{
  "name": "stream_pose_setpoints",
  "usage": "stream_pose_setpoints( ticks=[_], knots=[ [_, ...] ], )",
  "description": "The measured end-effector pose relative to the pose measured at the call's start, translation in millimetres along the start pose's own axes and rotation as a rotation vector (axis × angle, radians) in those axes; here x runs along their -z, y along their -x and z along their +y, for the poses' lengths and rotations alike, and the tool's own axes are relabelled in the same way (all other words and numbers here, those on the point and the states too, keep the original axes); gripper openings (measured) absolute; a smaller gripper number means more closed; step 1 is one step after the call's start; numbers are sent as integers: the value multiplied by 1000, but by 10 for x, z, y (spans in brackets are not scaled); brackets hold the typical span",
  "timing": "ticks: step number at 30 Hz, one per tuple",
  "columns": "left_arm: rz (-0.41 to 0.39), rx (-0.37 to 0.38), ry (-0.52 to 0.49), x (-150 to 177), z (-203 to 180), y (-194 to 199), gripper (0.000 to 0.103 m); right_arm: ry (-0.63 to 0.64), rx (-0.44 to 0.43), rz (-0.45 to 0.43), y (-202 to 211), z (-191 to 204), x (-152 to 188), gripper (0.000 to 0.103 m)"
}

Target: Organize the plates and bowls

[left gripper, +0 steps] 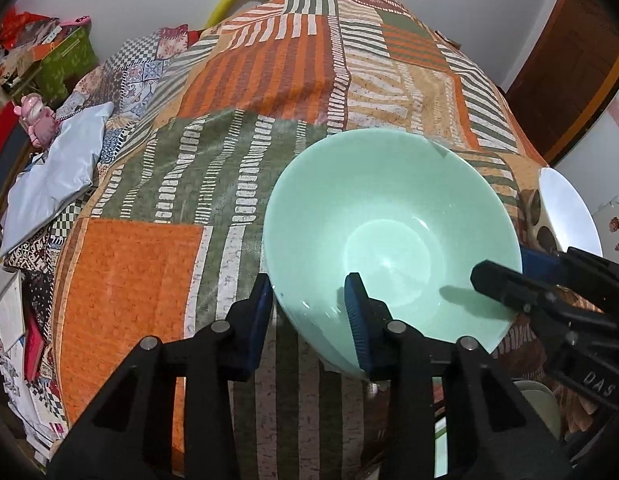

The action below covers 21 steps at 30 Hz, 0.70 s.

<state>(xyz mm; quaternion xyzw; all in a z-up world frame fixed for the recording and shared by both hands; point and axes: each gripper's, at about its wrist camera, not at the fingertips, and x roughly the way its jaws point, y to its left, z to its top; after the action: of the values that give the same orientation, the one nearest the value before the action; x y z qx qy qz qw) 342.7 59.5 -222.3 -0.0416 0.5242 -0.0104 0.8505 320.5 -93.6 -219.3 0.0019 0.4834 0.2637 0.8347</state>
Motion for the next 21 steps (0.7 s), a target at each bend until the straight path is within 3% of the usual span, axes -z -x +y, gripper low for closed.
stream_pose_setpoints(
  ticks=[5,21],
  knots=[
    [0,3,-10,2,-28,-19,24,12,1,13,-79,22,-20,32],
    [-60,6,-43,45,-115,275,24,38,25,-48,172,116,40,29]
  ],
)
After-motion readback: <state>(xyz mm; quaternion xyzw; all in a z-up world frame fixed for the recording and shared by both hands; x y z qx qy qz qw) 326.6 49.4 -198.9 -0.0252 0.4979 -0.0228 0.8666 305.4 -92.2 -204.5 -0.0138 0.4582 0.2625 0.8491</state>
